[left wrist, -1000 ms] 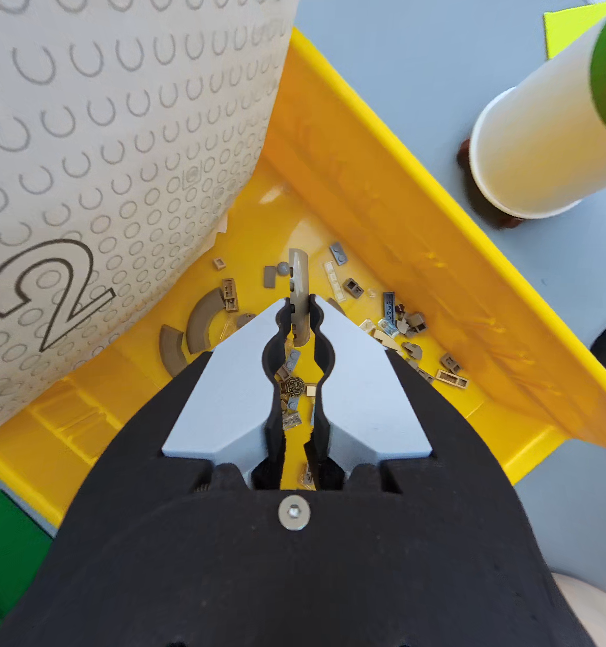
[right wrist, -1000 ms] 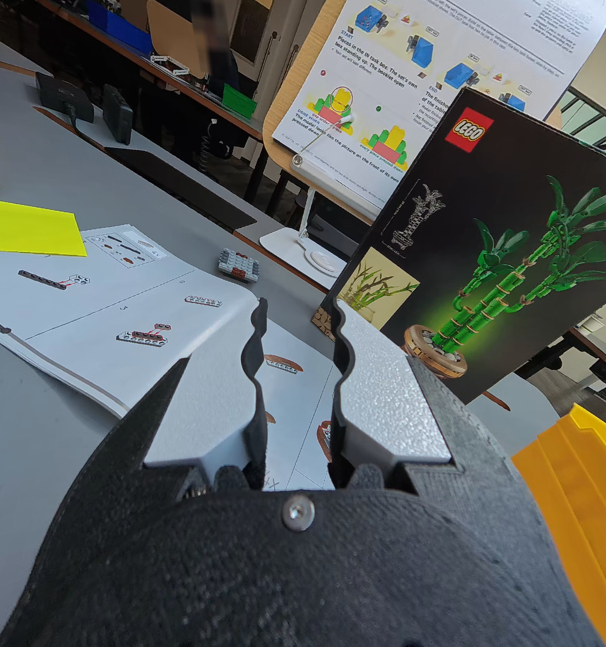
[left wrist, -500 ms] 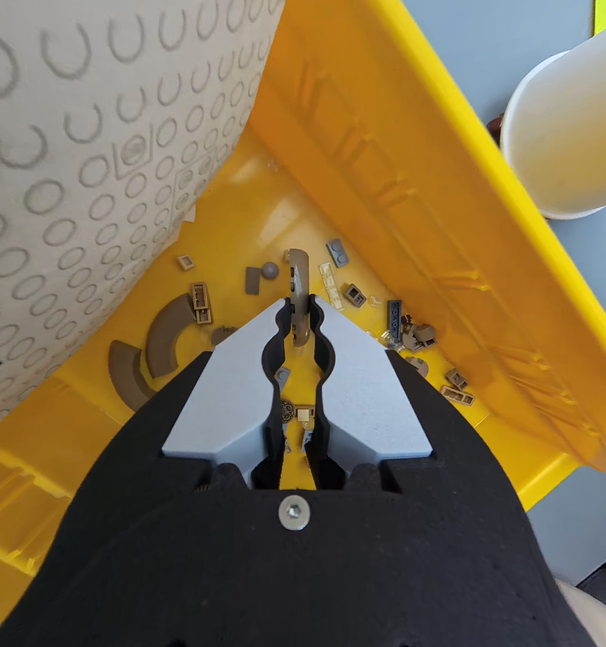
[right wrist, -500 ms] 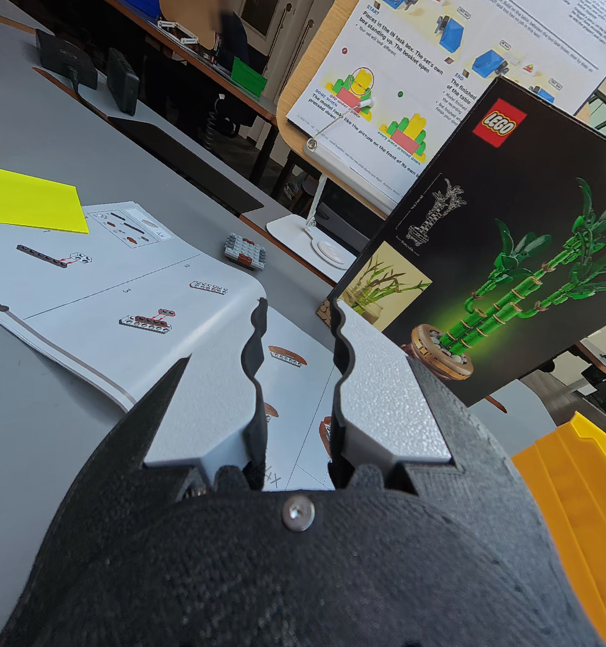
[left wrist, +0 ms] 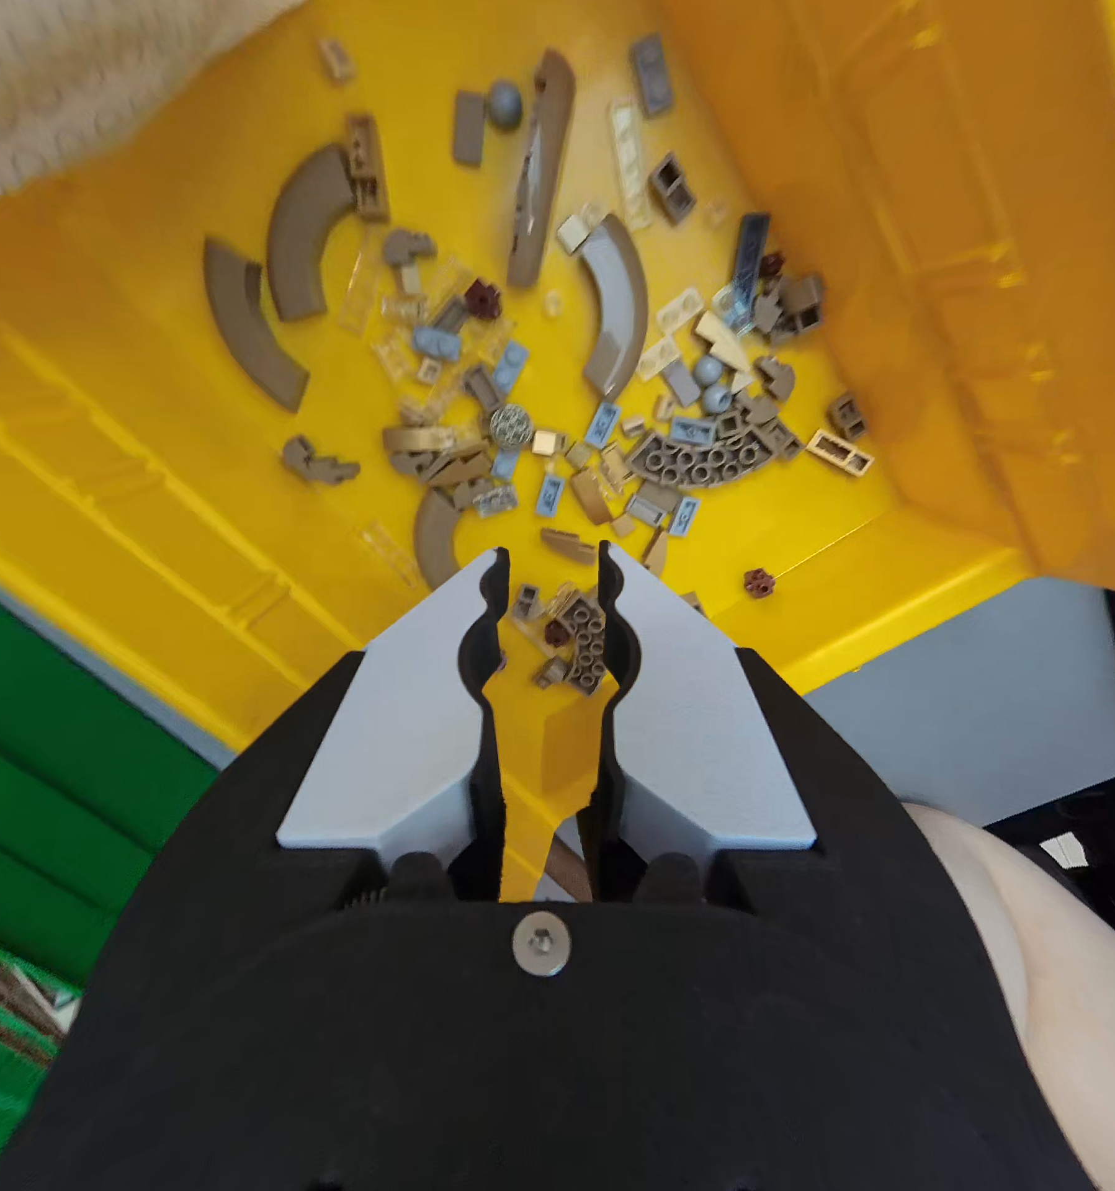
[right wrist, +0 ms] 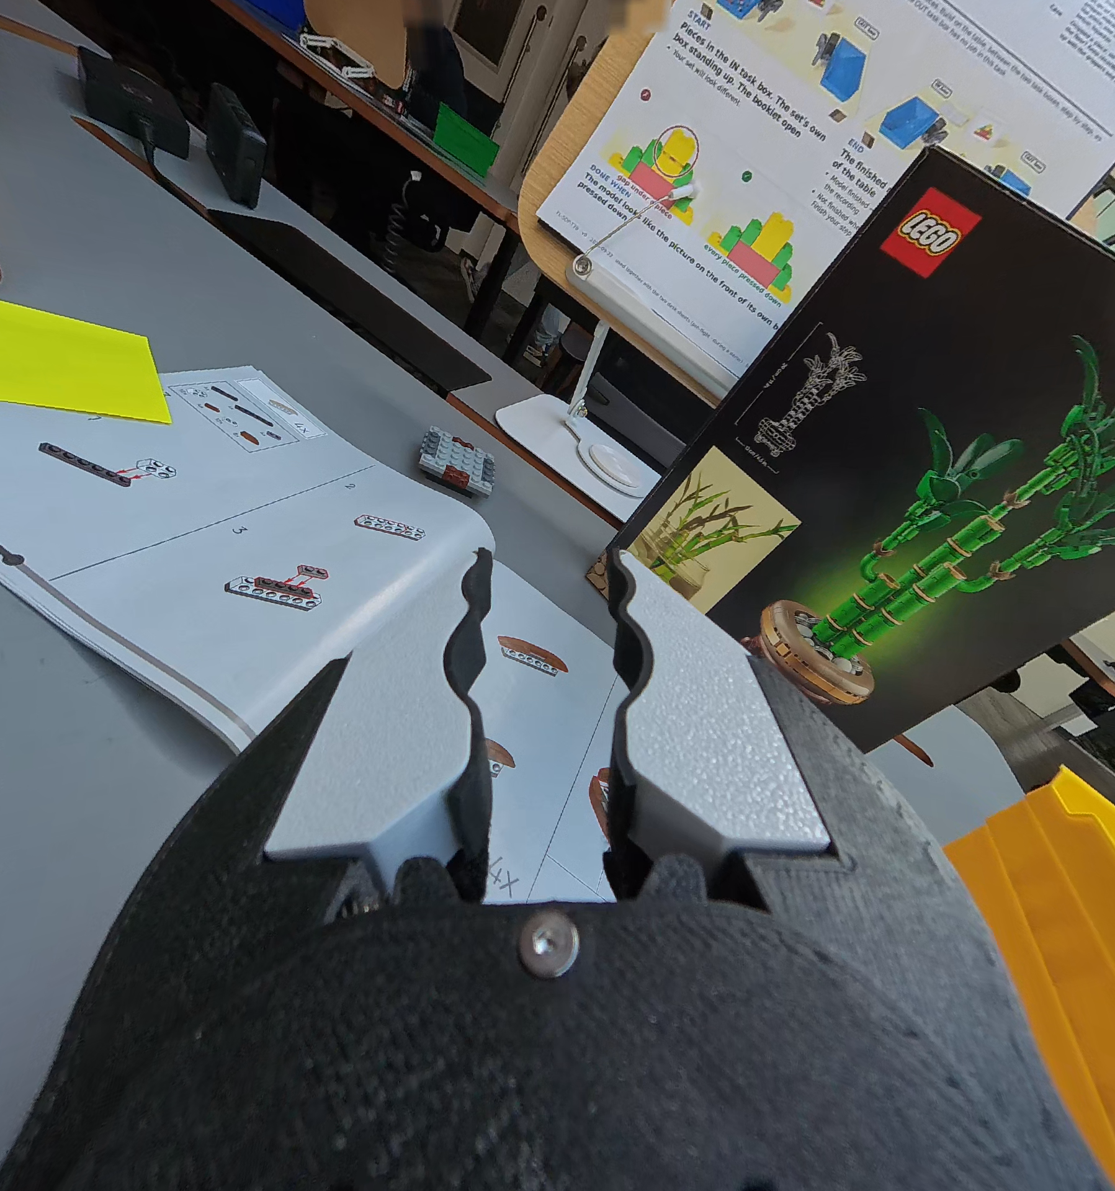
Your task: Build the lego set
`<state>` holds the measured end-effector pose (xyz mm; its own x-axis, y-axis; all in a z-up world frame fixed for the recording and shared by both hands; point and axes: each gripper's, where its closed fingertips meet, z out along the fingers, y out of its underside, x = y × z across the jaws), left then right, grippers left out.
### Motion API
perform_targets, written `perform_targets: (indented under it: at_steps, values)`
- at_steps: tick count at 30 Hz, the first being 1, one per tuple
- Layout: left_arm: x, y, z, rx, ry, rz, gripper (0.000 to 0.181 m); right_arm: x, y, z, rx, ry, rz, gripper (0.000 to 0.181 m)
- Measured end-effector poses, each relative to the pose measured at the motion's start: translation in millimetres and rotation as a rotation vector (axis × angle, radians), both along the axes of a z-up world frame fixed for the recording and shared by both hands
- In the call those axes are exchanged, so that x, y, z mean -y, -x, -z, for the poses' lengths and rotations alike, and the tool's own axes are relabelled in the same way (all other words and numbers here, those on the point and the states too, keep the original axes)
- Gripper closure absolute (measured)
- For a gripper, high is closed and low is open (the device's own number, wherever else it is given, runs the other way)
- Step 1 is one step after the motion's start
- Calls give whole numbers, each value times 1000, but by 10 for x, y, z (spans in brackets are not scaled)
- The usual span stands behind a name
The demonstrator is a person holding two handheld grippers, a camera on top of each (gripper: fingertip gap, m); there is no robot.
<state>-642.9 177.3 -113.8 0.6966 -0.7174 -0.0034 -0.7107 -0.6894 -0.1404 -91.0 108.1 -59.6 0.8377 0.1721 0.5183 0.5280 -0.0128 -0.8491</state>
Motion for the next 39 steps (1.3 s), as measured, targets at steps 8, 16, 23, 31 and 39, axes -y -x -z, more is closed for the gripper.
perform_targets:
  at_steps: [8, 16, 23, 31, 39]
  values:
    - [-232, 442, -90, -75, -126, -135, 168, -2, -68, -27, -21, -15, 28, 147]
    - [-183, 418, 6, -81, -66, -92, 181, -25, -59, 26, 12, 2, 37, 147]
    - [-190, 360, 45, -77, -51, -66, 181, -26, -51, 34, 6, 8, 28, 147]
    - [-265, -77, 232, 51, -3, 115, 173, -10, -78, -5, -32, -3, 20, 147]
    - [-127, 129, 271, -40, 64, 37, 161, 26, -85, -53, -50, -22, 9, 147]
